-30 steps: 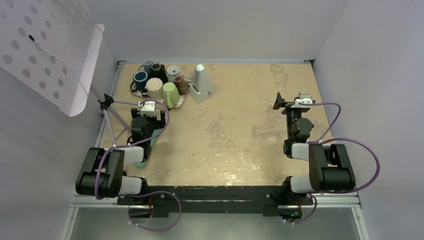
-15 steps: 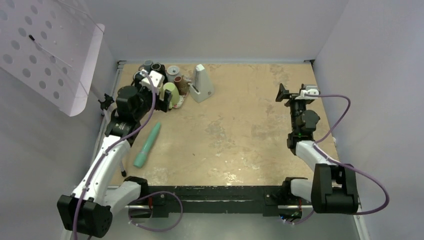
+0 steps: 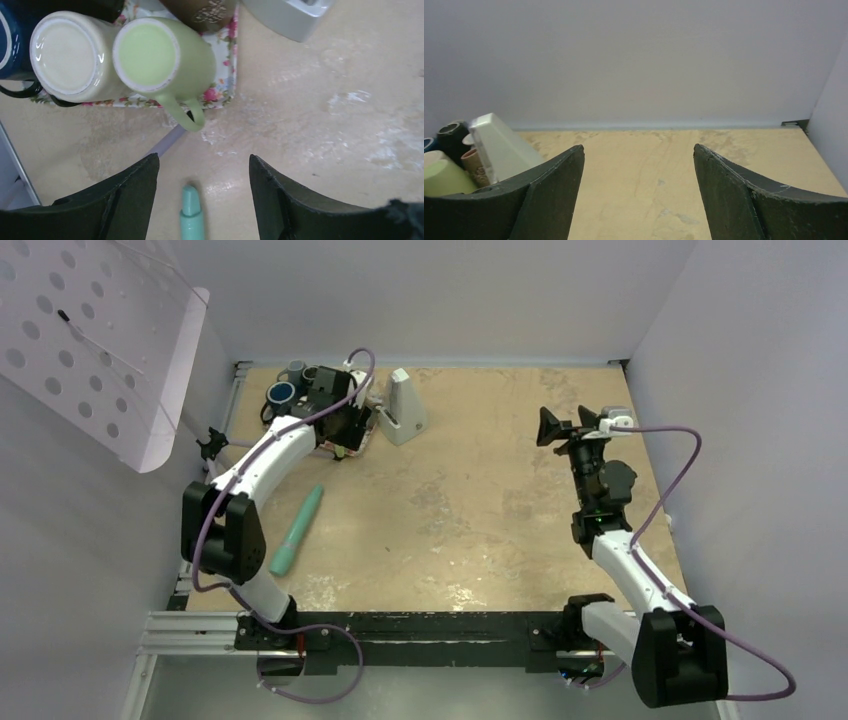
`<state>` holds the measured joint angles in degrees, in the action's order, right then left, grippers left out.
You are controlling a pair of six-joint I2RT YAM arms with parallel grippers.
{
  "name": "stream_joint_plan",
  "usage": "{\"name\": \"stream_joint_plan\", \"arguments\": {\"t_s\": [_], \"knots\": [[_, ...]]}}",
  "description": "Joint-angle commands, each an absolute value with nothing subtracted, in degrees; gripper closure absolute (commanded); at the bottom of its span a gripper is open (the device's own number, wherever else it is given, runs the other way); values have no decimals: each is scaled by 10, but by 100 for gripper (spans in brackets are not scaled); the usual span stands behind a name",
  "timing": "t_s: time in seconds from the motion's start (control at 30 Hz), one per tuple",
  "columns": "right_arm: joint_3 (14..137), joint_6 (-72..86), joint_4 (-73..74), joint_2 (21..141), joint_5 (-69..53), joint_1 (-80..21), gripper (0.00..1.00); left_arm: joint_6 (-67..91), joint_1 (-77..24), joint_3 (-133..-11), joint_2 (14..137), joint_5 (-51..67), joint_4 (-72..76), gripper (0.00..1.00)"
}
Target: Turn the mug right side up
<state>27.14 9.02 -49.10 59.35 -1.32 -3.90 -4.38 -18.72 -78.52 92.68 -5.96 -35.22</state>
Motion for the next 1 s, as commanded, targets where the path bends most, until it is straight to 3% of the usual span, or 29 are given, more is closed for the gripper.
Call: {"name": "stream_joint_plan", "arguments": {"t_s": [0.0,0.13,0.27,0.57,0.67,0.77,0.87,0.97], "knots": [[287,113,-464,556,20,-68,17,-17,-157,-832,965,-116,-322,30],[276,120,-449,528,22,-70,18,-5,-140,-882,1043,-112,-332,36],[280,111,-431,511,29,-71,18,23,-139,-900,1079,-113,-333,58],[298,119,-422,523,21,-72,18,54,-133,-905,1118,-113,-334,57],[300,124,-421,527,21,-71,18,56,-132,-939,1142,-112,-360,63],[303,125,-414,526,21,-73,18,59,-129,-946,1150,-97,-374,72],[305,124,-404,516,24,-73,18,67,-124,-948,1144,-80,-390,94],[312,128,-386,504,18,-74,18,84,-114,-954,1124,-57,-427,100]]}}
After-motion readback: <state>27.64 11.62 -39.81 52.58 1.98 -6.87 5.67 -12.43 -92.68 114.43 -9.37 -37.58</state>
